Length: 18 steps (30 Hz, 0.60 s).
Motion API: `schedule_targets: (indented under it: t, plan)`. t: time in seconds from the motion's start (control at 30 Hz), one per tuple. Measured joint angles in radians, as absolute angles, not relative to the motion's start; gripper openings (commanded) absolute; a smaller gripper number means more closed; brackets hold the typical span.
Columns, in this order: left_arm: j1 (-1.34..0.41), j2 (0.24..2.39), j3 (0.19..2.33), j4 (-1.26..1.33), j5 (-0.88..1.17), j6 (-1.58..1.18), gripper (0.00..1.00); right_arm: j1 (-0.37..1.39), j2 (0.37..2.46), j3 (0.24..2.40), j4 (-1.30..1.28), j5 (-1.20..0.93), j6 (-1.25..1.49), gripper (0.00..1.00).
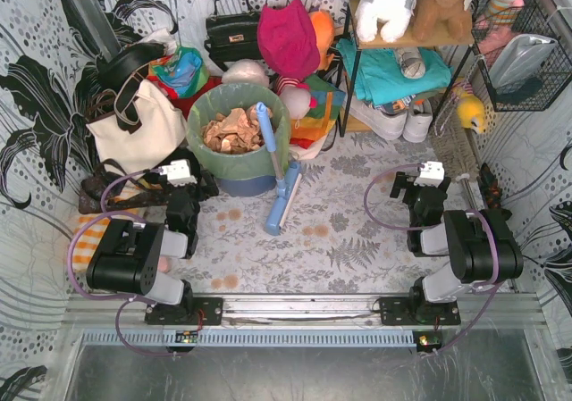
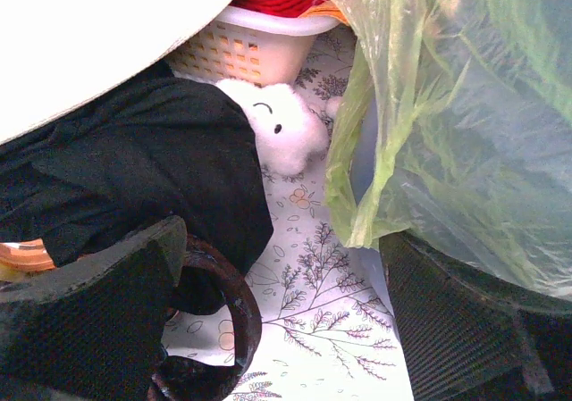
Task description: Tie the trash bag
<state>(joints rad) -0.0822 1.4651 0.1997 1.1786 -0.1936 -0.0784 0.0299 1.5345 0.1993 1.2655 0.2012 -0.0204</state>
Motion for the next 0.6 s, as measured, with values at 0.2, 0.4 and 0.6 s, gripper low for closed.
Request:
schedule_targets:
  t: [0.2, 0.4, 0.6]
  plan:
    - [-0.082, 1.465, 0.199, 1.171, -0.183, -0.079, 0.98, 0.030, 1.534, 0.199, 1.266, 0.201, -0.020, 0.97]
    - [-0.082, 1.465, 0.200, 1.171, -0.179, -0.081, 0.98, 0.030, 1.534, 0.199, 1.266, 0.201, -0.020, 0.97]
    - [-0.082, 1.465, 0.200, 1.170, -0.179, -0.081, 0.98, 0.030, 1.534, 0.199, 1.266, 0.202, -0.020, 0.97]
